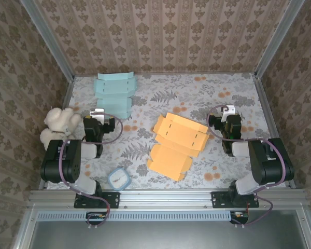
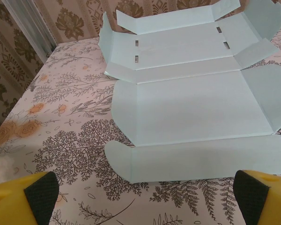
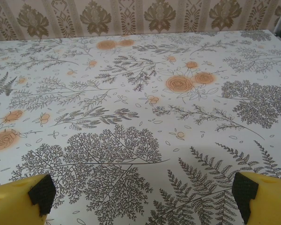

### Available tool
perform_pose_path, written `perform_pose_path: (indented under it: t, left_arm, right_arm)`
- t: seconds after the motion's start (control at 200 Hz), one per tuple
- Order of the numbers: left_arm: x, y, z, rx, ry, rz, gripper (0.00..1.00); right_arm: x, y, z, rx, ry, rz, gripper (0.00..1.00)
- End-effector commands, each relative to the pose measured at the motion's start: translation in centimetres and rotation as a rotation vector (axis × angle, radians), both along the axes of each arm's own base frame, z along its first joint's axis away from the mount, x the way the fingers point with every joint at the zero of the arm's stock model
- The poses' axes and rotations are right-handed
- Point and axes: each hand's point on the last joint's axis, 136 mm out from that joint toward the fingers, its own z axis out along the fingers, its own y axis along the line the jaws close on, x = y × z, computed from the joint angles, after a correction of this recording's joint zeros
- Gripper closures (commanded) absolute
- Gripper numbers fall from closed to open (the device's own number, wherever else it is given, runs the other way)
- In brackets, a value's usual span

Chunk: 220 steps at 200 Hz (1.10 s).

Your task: Fold the paper box

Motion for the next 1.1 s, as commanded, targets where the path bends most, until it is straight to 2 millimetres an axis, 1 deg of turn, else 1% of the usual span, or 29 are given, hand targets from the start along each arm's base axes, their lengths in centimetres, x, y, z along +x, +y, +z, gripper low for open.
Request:
perform_pose_path:
  t: [0.0,0.245,0.665,0.78,0.84,0.865,0.9,0.93,0.975,1.055,1.095]
  left_arm:
    - [-0.1,0.0,0.5,0.012,-0.021,-0.002,0.0]
    - [0.6,0.6,0.0,-0.06,0.027,-0.03,0.0]
    - [0.5,0.8,0.0,-0.082,0.028,-0.035,0.0]
    - [0.5,0.5,0.1,-0.067,0.027,-0.042,0.0]
    - [0.3,-0.1,0.6,-0.019,0.024,-0.037,0.0]
    - [0.2,-0.2,1.3,-0.004,-0.002,-0.036,0.0]
    - [-0.2,0.1,2.0,0.009,-0.018,-0.001,0.0]
    - [-0.4,0.7,2.7,0.013,-0.019,0.046,0.0]
    - [-0.9,1.4,3.3,0.004,0.007,0.089,0.0]
    - [-1.3,2.4,4.6,-0.023,0.015,0.16,0.0]
    - [-1.5,2.6,5.3,-0.04,0.003,0.182,0.0]
  right_arm:
    - [0.3,0.2,0.1,-0.011,0.002,0.012,0.0]
    - [0.3,0.2,0.1,-0.011,0.002,0.012,0.0]
    - [0.3,0.1,0.0,-0.004,0.003,0.014,0.0]
    - [0.3,0.1,-0.1,-0.004,0.008,0.014,0.0]
    - [0.3,0.1,0.0,-0.005,0.005,0.014,0.0]
    - [0.3,0.2,0.1,-0.004,-0.001,0.019,0.0]
    - [0.4,0.4,0.6,-0.01,0.002,0.023,0.0]
    - [0.3,0.4,1.1,-0.023,0.009,0.015,0.0]
    - [0.1,0.2,1.8,-0.035,0.012,-0.009,0.0]
    - [0.0,-0.9,2.8,-0.039,0.027,-0.081,0.0]
    - [-0.1,-1.5,2.6,-0.039,0.046,-0.124,0.0]
